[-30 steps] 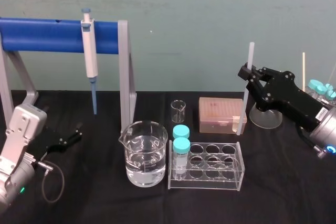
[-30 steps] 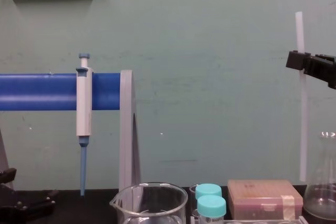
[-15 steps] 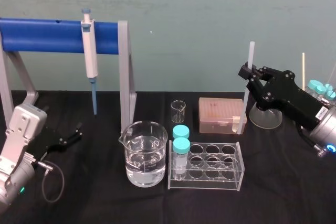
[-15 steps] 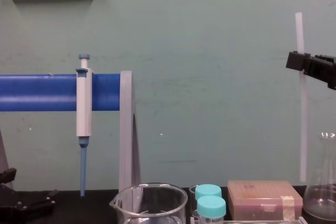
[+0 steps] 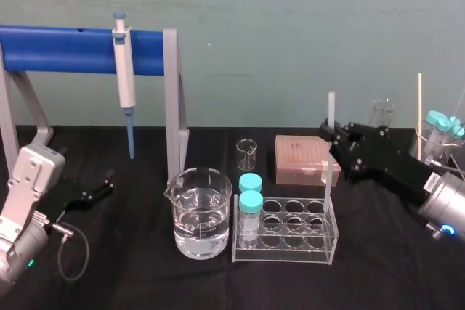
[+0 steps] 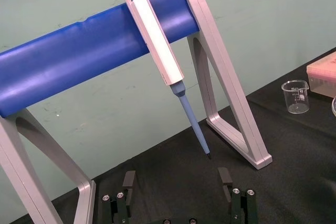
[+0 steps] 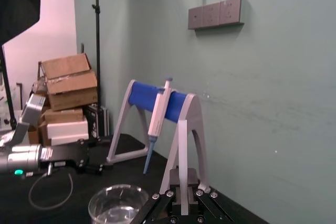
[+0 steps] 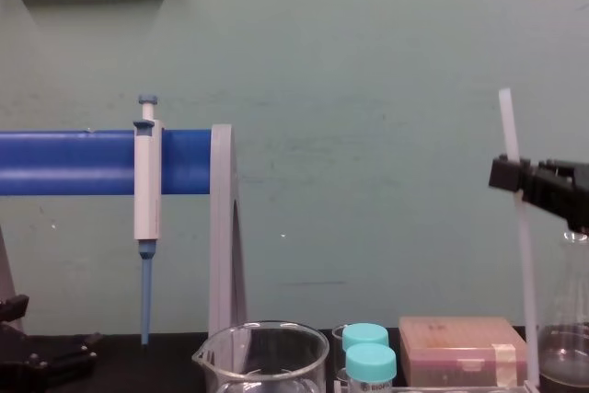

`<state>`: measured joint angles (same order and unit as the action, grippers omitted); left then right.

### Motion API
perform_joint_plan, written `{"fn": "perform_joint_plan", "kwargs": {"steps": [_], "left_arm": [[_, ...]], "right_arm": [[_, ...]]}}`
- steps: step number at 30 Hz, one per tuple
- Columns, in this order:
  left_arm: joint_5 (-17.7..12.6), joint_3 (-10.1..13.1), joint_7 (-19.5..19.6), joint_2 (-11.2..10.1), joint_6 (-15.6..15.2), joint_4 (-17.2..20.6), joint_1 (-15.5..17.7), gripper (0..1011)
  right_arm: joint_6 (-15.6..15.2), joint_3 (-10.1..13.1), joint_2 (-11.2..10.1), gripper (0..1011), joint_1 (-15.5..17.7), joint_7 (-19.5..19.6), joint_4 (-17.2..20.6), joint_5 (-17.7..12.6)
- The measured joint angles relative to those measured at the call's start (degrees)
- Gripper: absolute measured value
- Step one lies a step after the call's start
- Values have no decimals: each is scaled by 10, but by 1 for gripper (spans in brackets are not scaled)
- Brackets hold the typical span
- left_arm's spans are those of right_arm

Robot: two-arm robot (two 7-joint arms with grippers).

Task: Pick up the stirring rod with one hand, then place it down.

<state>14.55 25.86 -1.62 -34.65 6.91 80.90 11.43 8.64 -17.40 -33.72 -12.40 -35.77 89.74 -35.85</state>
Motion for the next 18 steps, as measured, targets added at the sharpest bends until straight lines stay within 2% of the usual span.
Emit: {"fn": "perform_joint_plan", "kwargs": {"steps": [9,18], "left_arm": [[0,0,0,0,0,0,0,1000],[0,0,0,0,0,0,0,1000]], "right_arm": [[24,-1,6,68,15,-7,-19,9],[43,-2,18,68,9,-26,-39,5]]}}
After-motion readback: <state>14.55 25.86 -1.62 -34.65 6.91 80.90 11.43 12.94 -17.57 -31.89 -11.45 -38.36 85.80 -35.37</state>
